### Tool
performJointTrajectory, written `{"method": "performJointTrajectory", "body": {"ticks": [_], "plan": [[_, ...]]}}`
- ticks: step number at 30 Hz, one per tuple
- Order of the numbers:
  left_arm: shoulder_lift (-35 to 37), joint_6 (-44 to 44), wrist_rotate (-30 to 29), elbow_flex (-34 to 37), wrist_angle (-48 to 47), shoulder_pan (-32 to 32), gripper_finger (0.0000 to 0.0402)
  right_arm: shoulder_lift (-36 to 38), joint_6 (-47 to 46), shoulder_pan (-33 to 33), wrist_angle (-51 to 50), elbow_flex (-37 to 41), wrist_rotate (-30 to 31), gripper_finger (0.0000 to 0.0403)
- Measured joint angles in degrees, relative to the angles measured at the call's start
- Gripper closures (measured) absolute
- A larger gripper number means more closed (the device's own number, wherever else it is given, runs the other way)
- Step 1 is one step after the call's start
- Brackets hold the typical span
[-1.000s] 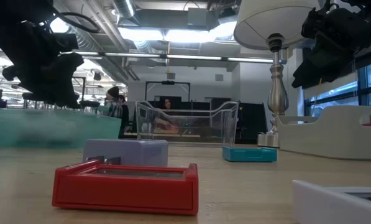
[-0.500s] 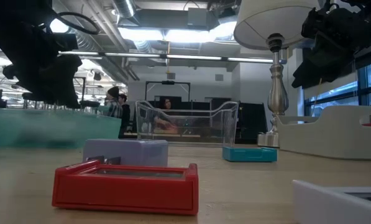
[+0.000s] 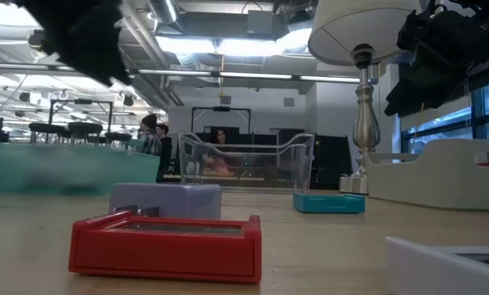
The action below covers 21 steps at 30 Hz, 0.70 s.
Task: Pick & Place Office items
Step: Put the blue digital timer into the transparent bin
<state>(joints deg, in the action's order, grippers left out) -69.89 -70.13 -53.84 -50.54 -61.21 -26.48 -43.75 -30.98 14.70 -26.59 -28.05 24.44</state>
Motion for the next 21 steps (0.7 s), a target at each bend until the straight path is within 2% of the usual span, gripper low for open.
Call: {"method": "performJointTrajectory", "body": {"ticks": [5,10,15,17,21], "plan": [[0.0,10.9,-5.3,0.0,9.4,0.4,0.0091,0.0,0.0,0.0,0.0,0.0,0.0,0.0135],[0.0,23.0,-5.4,0.0,17.8,1.5,0.0091,0.0,0.0,0.0,0.0,0.0,0.0,0.0135],[-0.1,31.1,-5.2,0.0,24.6,2.7,0.0091,0.0,0.0,0.0,0.0,0.0,0.0,0.0135],[-0.1,33.9,-3.9,0.0,27.7,3.4,0.0091,0.0,0.0,0.0,0.0,0.0,0.0,0.0135],[-1.5,39.1,3.5,0.0,34.5,5.2,0.0091,0.0,0.0,0.0,0.0,0.0,0.0,0.0135]]}}
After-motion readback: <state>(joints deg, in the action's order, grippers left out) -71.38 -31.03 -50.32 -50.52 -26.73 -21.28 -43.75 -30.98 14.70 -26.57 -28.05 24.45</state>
